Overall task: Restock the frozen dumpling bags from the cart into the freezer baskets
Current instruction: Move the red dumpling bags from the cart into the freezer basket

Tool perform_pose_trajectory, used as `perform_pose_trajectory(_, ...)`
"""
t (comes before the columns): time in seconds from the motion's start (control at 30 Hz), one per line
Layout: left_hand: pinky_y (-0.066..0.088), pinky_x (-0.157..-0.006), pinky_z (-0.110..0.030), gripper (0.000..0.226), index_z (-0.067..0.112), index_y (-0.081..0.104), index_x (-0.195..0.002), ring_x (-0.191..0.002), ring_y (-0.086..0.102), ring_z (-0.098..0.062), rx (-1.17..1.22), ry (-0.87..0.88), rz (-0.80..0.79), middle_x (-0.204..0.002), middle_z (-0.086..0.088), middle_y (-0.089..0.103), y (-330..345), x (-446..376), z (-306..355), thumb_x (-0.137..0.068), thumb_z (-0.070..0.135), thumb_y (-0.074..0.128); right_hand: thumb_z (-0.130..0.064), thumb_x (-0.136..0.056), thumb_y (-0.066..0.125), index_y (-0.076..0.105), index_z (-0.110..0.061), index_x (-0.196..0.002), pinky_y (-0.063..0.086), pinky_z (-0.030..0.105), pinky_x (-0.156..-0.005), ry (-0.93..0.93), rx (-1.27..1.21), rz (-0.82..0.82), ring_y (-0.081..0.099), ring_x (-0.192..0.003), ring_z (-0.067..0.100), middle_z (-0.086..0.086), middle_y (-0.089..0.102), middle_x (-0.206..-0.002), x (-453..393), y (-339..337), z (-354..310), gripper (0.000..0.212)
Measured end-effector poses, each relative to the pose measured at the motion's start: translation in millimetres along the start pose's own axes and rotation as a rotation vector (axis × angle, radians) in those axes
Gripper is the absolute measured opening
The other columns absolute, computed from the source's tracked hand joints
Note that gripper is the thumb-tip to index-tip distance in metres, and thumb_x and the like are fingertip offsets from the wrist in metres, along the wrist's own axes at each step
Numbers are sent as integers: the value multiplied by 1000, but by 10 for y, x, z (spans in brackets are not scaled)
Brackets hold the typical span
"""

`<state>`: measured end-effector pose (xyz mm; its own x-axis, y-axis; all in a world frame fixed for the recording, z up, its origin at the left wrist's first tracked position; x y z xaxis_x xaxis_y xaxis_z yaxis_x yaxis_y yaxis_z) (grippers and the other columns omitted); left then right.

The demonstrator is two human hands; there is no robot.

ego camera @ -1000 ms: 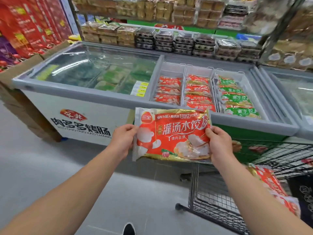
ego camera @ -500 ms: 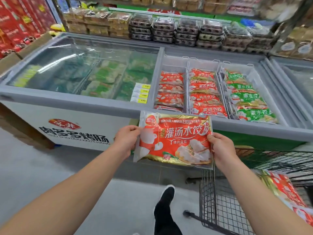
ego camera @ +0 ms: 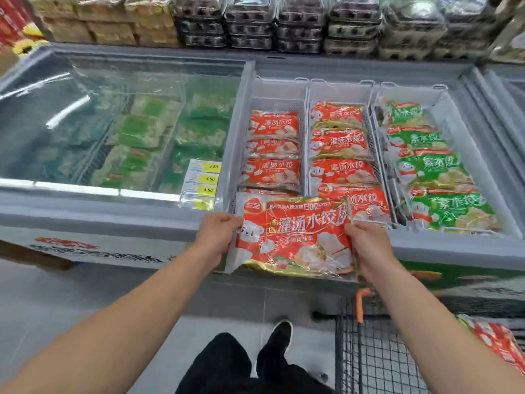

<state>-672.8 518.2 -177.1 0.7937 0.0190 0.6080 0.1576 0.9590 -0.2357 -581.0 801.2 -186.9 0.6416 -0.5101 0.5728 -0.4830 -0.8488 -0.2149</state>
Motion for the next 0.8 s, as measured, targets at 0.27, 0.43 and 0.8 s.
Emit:
perform_pose_trajectory(0.27,53,-48,-22,13,4,71,-85,-62,73,-16,27,-15,-78,-81,-10,77,402,-875,699,-89,1,59,-17,-91,60,73,-14,-80,55,53,-89,-91,161,50,71,-90,27,2,76,-85,-840,270,-650,17)
perform_pose_trajectory(0.43,51,-47,-17,23,10,64,-71,-60,70,-7,31,-61,-86,-70,-3,67,660,-1535,842,-87,-5,58,-14,-80,62,73,-11,-82,58,44,-83,-54,258,64,71,-84,26,2,76,-82,-1435,591,-835,12)
perform_pose_trajectory(0.8,55,-79,-32,12,22,66,-86,-89,67,-19,-168,-161,-62,-90,2,71,927,-2233,646,-93,14,58,-10,-87,63,62,-12,-96,50,30,-78,125,445,-155,61,-79,14,-2,65,-87,-2099,1392,-626,9)
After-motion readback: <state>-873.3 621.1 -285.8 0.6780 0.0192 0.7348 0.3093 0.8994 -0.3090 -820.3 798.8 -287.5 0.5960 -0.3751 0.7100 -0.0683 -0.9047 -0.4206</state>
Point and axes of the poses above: each hand's wrist, its own x-axis away from the middle knuckle, its own y-axis out of the palm, z = x × y, the point moved 4 cm from there along -x, towards the middle knuckle
